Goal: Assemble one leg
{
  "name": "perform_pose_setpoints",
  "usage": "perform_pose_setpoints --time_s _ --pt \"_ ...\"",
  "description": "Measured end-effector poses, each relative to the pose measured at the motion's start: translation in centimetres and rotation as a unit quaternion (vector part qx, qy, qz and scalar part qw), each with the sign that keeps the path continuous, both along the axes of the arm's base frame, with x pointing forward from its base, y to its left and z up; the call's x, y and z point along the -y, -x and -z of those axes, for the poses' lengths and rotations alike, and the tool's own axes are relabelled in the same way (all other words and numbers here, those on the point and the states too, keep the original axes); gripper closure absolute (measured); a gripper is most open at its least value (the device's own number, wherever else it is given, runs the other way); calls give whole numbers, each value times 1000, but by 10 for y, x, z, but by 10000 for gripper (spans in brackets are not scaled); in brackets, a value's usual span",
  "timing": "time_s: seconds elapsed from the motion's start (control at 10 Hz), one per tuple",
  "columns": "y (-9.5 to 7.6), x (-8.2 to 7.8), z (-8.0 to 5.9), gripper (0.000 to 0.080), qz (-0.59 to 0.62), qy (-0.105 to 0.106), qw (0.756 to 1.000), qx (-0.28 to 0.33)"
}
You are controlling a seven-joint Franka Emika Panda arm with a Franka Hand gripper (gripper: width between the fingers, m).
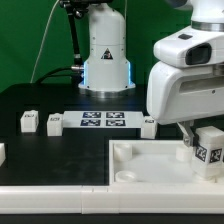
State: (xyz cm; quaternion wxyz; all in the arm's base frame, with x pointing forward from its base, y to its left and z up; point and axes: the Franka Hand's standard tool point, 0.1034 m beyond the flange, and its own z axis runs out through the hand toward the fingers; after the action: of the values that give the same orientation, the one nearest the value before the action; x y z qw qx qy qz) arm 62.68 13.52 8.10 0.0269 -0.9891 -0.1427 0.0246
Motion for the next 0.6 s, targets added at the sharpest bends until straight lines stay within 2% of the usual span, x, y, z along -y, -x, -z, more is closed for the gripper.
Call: perform_pose_setpoints --time_s 0.2,0.3,0.4,0.6 --pt "-1 2 0 399 2 1 1000 0" --pt "-2 9 1 399 3 6 1000 1" --pt "-2 10 1 494 4 7 1000 1" --pt "-2 12 1 496 15 8 1000 0"
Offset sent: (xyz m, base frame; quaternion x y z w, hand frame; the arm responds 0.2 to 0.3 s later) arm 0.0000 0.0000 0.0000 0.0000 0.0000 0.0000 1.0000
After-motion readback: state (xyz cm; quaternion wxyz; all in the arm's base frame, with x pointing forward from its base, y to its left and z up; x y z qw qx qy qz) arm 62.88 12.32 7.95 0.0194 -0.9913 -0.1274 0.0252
